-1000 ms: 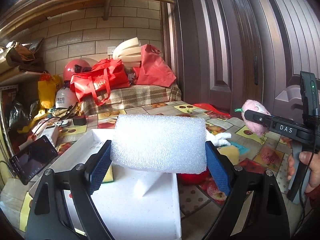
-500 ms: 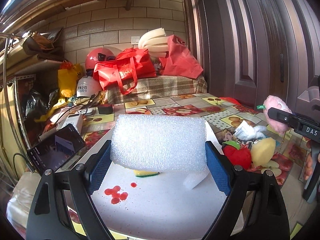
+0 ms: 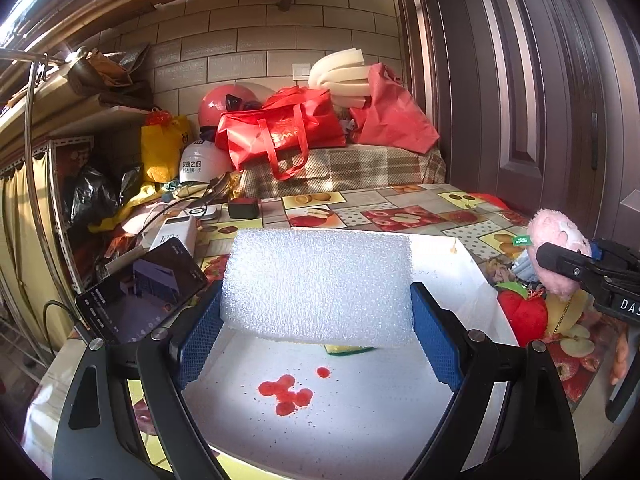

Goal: Organize soft objects
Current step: 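Carry the foam block over the tray with the left gripper while the right carries the plush toward it, then open the left gripper to drop the foam block in the tray while the right releases the plush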

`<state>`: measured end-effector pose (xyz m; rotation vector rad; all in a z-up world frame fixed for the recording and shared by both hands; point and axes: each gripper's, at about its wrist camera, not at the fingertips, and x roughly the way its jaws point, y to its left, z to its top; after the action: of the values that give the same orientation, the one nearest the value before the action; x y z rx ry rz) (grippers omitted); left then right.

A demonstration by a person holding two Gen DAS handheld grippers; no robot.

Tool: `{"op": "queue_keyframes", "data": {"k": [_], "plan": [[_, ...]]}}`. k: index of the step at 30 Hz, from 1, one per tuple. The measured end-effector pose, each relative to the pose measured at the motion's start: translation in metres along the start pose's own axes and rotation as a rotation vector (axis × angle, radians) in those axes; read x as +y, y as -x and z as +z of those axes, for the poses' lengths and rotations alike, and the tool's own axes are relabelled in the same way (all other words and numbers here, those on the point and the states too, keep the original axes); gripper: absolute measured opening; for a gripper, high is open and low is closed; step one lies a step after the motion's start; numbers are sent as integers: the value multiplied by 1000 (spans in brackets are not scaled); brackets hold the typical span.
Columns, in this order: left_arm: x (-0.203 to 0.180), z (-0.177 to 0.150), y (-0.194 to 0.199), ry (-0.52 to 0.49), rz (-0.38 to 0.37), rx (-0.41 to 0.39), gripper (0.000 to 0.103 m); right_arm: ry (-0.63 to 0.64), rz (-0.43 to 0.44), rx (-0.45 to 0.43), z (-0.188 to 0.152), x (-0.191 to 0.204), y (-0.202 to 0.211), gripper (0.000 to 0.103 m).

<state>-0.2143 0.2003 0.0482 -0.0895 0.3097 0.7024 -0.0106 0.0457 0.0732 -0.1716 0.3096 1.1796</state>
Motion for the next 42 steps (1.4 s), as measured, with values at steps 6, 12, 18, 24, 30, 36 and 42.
{"op": "queue_keyframes", "data": {"k": [6,12,18,24,30,36,42], "plan": [[19,0,-6,37,43,3,90,27,42,22,2,20,-18,51],[24,0,-9,46,51,7,90,19,58,41,7,29,-39,53],[28,1,-15,59,66,23,90,21,66,70,13,42,-65,55],[26,1,-15,45,74,25,99,92,49,96,12,58,-74,89],[23,0,-11,27,79,11,103,12,28,76,14,42,-70,103],[23,0,-8,28,79,8,103,25,22,49,14,45,-66,103],[21,1,-7,13,93,6,103,20,26,14,14,43,-61,103]]}}
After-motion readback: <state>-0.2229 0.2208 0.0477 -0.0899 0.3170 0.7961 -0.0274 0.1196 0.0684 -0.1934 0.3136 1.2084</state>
